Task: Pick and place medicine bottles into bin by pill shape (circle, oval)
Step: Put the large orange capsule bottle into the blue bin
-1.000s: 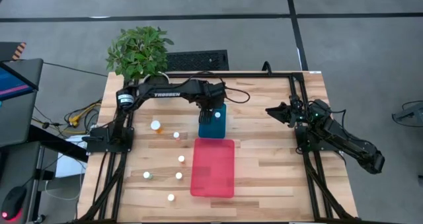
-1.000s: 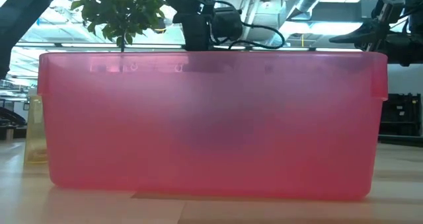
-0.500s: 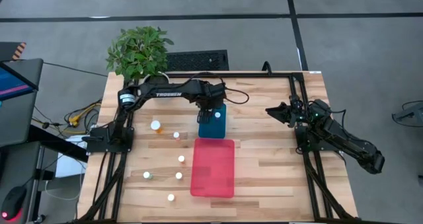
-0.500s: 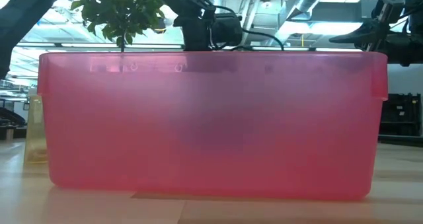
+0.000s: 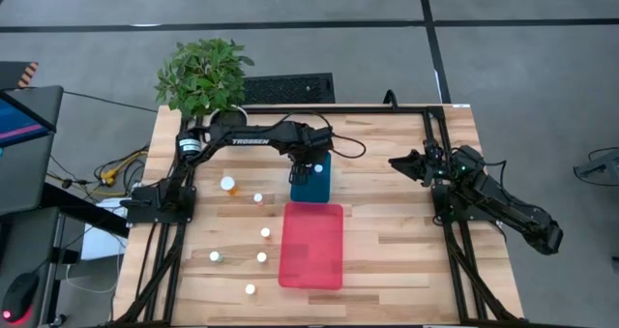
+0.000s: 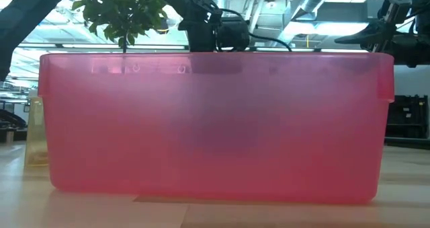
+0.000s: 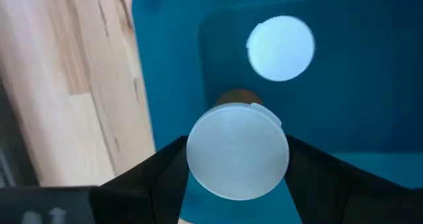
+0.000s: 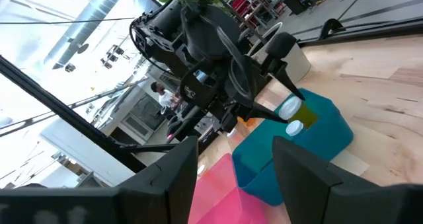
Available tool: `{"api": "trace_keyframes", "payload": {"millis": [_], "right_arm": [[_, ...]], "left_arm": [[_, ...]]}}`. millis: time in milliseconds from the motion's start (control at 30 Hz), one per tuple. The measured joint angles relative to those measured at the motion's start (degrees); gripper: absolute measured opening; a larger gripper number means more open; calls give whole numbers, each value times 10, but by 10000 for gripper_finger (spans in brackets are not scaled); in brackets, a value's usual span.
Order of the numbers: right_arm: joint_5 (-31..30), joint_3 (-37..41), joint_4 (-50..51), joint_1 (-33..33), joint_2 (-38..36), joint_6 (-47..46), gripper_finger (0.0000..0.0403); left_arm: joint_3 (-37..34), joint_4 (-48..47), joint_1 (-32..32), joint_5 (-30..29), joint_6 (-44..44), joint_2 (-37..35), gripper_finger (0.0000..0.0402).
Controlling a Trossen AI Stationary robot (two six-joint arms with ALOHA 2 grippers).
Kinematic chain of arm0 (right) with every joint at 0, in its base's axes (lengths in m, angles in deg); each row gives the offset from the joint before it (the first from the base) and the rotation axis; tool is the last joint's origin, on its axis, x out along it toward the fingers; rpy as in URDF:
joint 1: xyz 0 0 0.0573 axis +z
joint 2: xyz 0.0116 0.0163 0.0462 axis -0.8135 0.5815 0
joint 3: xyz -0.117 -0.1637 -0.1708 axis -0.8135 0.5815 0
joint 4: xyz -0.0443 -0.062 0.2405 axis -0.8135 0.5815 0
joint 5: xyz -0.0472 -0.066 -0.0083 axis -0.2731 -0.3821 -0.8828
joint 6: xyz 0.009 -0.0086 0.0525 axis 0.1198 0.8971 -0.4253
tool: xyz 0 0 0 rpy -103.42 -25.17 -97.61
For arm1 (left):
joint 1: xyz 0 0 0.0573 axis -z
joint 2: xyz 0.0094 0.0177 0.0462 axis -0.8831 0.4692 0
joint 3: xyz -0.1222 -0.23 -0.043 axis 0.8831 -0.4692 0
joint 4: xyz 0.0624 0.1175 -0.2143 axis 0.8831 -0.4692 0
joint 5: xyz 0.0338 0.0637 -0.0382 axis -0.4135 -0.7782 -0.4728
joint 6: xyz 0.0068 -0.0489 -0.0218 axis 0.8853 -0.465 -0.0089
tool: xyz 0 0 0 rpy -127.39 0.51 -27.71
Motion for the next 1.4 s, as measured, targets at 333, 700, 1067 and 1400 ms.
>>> {"api": "trace_keyframes", "payload": {"millis": [333,700,1067,1400], "right_arm": [[0,0,0,0,0,0,205],[0,0,0,0,0,0,205],[0,0,0,0,0,0,205],[0,0,0,0,0,1,205]], "left_arm": [[0,-1,1,3,16,0,234],[3,-9,5,9,19,-8,286],[85,-103,5,37,-16,-22,324],[185,-267,14,96,-105,-102,325]]}}
